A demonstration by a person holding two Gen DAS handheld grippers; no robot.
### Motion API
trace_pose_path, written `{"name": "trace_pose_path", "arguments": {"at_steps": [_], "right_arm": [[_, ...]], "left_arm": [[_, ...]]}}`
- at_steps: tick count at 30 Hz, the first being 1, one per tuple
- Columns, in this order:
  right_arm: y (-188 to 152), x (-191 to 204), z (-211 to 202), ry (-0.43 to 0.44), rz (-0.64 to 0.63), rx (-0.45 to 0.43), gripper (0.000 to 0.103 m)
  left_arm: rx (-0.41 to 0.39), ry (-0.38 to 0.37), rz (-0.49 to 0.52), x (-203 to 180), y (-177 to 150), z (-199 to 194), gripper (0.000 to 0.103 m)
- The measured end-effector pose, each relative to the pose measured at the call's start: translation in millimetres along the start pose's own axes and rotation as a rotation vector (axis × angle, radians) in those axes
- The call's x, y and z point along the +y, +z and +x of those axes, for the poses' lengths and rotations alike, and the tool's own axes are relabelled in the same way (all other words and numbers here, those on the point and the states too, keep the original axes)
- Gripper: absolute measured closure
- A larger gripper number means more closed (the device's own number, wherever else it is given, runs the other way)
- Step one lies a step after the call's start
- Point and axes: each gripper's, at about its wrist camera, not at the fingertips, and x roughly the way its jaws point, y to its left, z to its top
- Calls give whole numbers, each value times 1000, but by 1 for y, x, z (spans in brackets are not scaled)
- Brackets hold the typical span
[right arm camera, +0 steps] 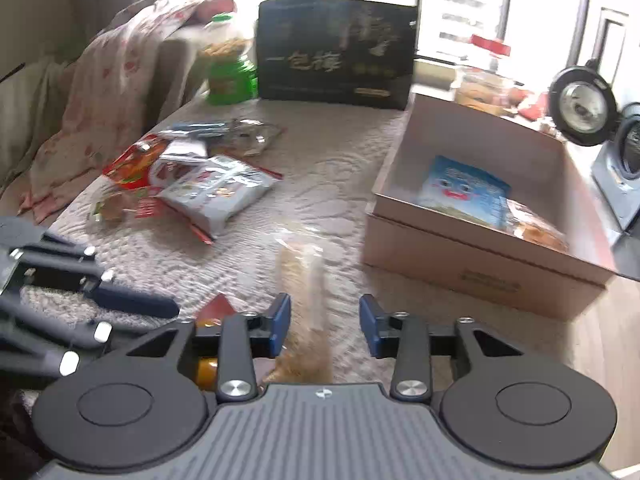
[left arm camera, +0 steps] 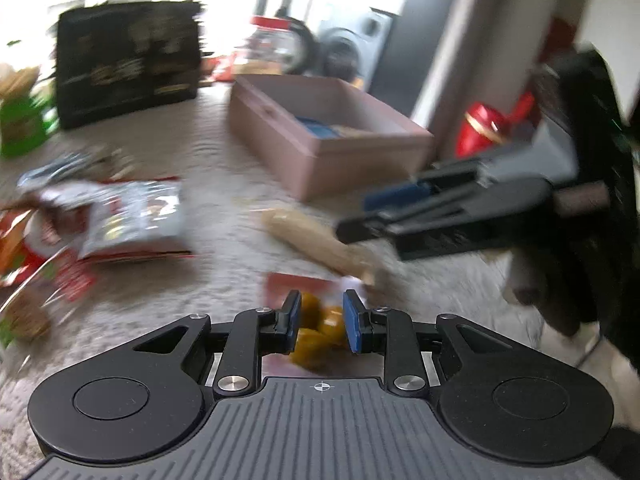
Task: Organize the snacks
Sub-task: 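Move the right gripper to the clear rice-stick bag while the left gripper approaches the plum tray, then grasp the rice-stick bag with the right gripper while the left gripper grasps the yellow plum tray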
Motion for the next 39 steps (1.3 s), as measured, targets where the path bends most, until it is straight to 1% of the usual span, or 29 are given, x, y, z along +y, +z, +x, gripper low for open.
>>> {"name": "trace_pose_path", "arguments": {"at_steps": [2, 3, 4, 5, 7, 10, 12, 16, 18, 20, 21, 22, 23, 24, 25, 26, 29, 30, 31, 35, 37, 39], "right_arm": [[-9, -7, -2, -8, 26, -4, 59], [-12, -8, -1, -9, 37, -11, 54], [-17, -11, -3, -10, 52, -27, 52], [-21, -13, -4, -15, 63, -38, 51], [-27, -15, -5, -30, 79, -57, 50], [-36, -20, -5, -50, 103, -78, 50], [-41, -26, -4, -57, 128, -81, 50], [-55, -38, 2, -62, 204, -73, 49], [-62, -36, 1, -66, 197, -109, 48], [-67, -31, 1, -90, 167, -123, 48], [-68, -28, 1, -104, 150, -128, 47], [-69, -24, 2, -117, 136, -134, 47], [-70, -22, 3, -128, 128, -138, 46], [-70, -20, 3, -140, 121, -143, 44], [-70, -19, 3, -152, 117, -144, 44], [-70, -19, 3, -154, 120, -143, 43], [-70, -21, 4, -148, 136, -143, 42], [-71, -21, 4, -149, 136, -144, 42], [-71, -21, 4, -152, 134, -146, 41], [-72, -20, 4, -155, 134, -147, 41], [-72, -20, 4, -156, 135, -147, 41], [-72, -20, 4, -156, 133, -147, 40]], "left_arm": [[22, 49, 77, -17, -2, 7, 75], [34, 78, 112, -24, -3, 11, 75], [49, 108, 145, -29, -5, 16, 74], [56, 130, 168, -33, -6, 20, 72], [51, 151, 189, -35, -6, 22, 71], [49, 165, 173, -30, -4, 23, 71], [40, 188, 167, -27, -4, 22, 71], [31, 239, 118, -14, -2, 20, 70], [31, 257, 94, -9, -1, 19, 70], [33, 254, 76, -7, 1, 18, 70], [35, 251, 74, -7, 1, 19, 73], [41, 241, 73, -8, 1, 20, 72], [49, 223, 71, -9, 0, 21, 67], [47, 212, 77, -11, -1, 21, 58], [48, 199, 83, -13, -1, 21, 53], [46, 189, 86, -14, -2, 21, 51], [32, 184, 50, -8, -2, 19, 53], [27, 190, 36, -5, -1, 19, 59], [21, 204, 21, -2, -1, 18, 62], [14, 242, 19, 3, -2, 15, 62], [9, 244, 14, 3, -2, 13, 62], [-14, 237, 17, 2, -3, 8, 62]]}}
